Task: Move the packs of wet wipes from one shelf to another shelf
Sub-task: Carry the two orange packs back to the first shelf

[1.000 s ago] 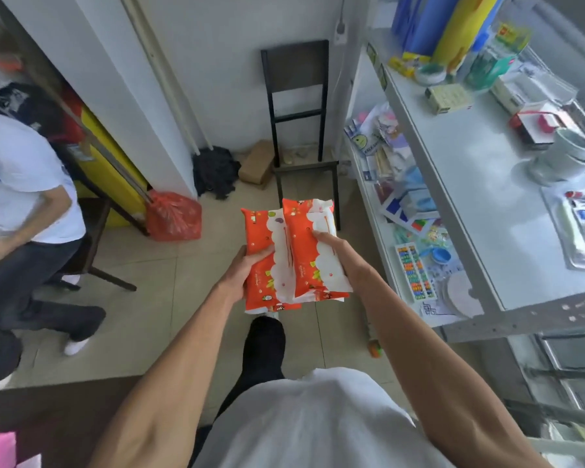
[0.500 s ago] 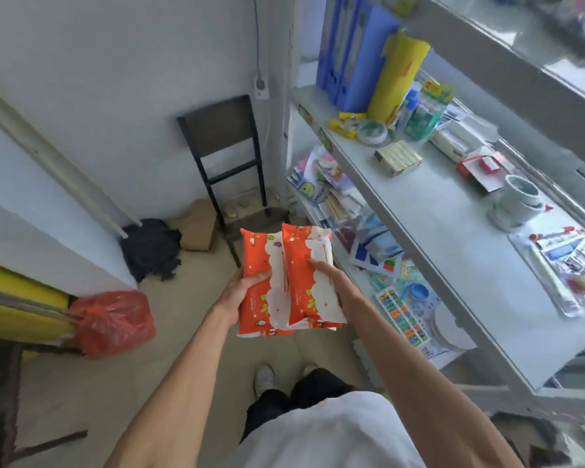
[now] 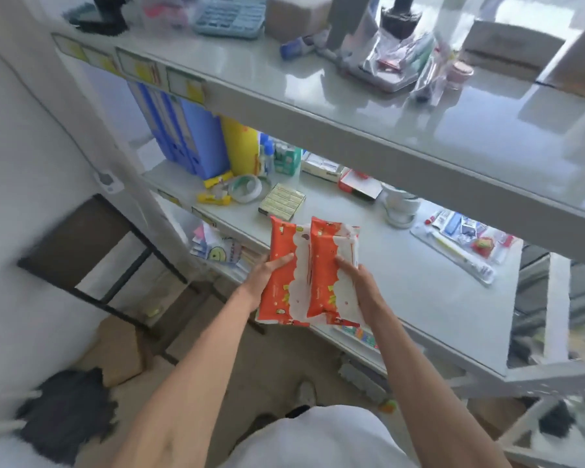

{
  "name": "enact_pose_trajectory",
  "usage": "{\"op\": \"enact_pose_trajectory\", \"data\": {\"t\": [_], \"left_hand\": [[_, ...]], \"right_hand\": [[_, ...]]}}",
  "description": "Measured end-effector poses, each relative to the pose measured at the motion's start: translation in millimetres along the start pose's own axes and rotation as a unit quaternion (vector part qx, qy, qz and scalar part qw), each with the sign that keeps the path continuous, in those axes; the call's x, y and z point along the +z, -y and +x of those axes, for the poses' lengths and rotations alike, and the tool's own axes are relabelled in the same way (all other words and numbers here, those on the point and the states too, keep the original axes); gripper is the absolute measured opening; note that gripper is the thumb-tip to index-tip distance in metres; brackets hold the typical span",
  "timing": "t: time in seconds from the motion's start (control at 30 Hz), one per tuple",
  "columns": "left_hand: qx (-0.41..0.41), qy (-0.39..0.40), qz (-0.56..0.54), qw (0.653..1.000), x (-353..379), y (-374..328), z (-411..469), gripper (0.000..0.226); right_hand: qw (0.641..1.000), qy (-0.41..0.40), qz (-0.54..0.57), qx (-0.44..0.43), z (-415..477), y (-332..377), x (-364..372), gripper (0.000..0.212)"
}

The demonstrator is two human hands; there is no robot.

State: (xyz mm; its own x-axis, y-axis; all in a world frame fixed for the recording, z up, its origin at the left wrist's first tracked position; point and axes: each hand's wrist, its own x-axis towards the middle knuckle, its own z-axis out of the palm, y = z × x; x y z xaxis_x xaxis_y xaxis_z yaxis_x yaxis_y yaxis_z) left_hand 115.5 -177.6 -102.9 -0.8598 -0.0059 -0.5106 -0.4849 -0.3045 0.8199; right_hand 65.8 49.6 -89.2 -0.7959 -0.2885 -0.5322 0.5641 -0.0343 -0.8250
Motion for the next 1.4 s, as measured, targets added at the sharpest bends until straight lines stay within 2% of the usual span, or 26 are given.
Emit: {"op": "enact_pose_trajectory", "data": {"t": [0.07, 0.13, 0.33, 0.43, 0.5, 0.57, 0.6, 0.67, 0.73, 0.9, 0.97, 1.03, 1.1, 1.17, 1.23, 1.3, 1.4], "left_hand": [[-0.015, 0.019, 0.030, 0.999, 14.2, -14.9, 32.8, 0.068], [-0.026, 0.039, 0.063, 0.997, 29.0, -23.6, 59.6, 0.076], [-0.069, 0.110, 0.132, 0.983, 54.3, -44.6, 131.8, 0.073], [-0.059, 0.085, 0.207, 0.973, 68.7, -50.8, 157.8, 0.082], [-0.017, 0.013, 0.355, 0.935, 74.9, -50.3, 168.5, 0.087], [0.035, -0.011, 0.454, 0.890, 73.4, -44.1, 175.5, 0.081], [0.058, -0.008, 0.461, 0.885, 71.1, -43.0, 175.9, 0.077], [0.079, 0.006, 0.431, 0.899, 66.2, -35.5, 180.8, 0.075], [0.071, 0.020, 0.410, 0.909, 65.6, -27.3, 189.2, 0.072], [0.048, 0.062, 0.393, 0.916, 71.9, -42.3, 183.3, 0.059], [0.100, -0.006, 0.434, 0.895, 77.5, -53.7, 165.6, 0.050], [0.242, -0.081, 0.433, 0.864, 93.5, -61.3, 141.2, 0.035], [0.350, -0.018, 0.406, 0.844, 120.3, -63.2, 116.5, 0.017], [0.382, 0.108, 0.388, 0.832, 152.4, -56.1, 86.5, 0.008], [0.399, 0.220, 0.397, 0.797, 179.8, -41.9, 54.8, 0.009], [0.359, 0.363, 0.424, 0.748, 216.9, -6.1, 18.7, 0.009], [0.272, 0.421, 0.462, 0.731, 240.9, 27.3, 16.4, 0.013]], "right_hand": [[0.999, -0.027, 0.015, -0.010, 7.3, 10.2, -11.6, 0.058], [0.998, -0.058, 0.031, -0.014, 13.9, 17.6, -23.2, 0.048], [0.990, -0.131, 0.058, -0.013, 33.5, 33.5, -47.8, 0.046], [0.979, -0.203, 0.026, -0.005, 51.5, 22.7, -59.4, 0.052], [0.964, -0.261, -0.058, -0.010, 74.1, 0.5, -76.1, 0.076], [0.951, -0.280, -0.122, -0.041, 81.7, -7.8, -78.8, 0.087], [0.945, -0.285, -0.152, -0.048, 72.6, 2.5, -67.0, 0.084], [0.932, -0.305, -0.189, -0.052, 52.6, 25.4, -42.6, 0.076], [0.927, -0.319, -0.195, -0.033, 51.9, 30.3, -36.5, 0.071], [0.925, -0.320, -0.206, 0.012, 55.5, 29.4, -42.2, 0.076], [0.921, -0.333, -0.201, 0.012, 47.2, 29.1, -40.3, 0.075], [0.911, -0.374, -0.175, -0.004, 34.8, 23.3, -38.4, 0.065], [0.880, -0.452, -0.142, -0.029, 20.3, 10.4, -37.9, 0.049], [0.844, -0.524, -0.111, -0.028, -0.1, -9.5, -45.5, 0.035], [0.809, -0.581, -0.085, -0.006, -24.6, -33.7, -55.2, 0.032], [0.755, -0.654, -0.030, 0.036, -76.2, -68.2, -63.0, 0.030], [0.774, -0.629, 0.022, 0.075, -114.0, -84.9, -62.2, 0.026]]}}
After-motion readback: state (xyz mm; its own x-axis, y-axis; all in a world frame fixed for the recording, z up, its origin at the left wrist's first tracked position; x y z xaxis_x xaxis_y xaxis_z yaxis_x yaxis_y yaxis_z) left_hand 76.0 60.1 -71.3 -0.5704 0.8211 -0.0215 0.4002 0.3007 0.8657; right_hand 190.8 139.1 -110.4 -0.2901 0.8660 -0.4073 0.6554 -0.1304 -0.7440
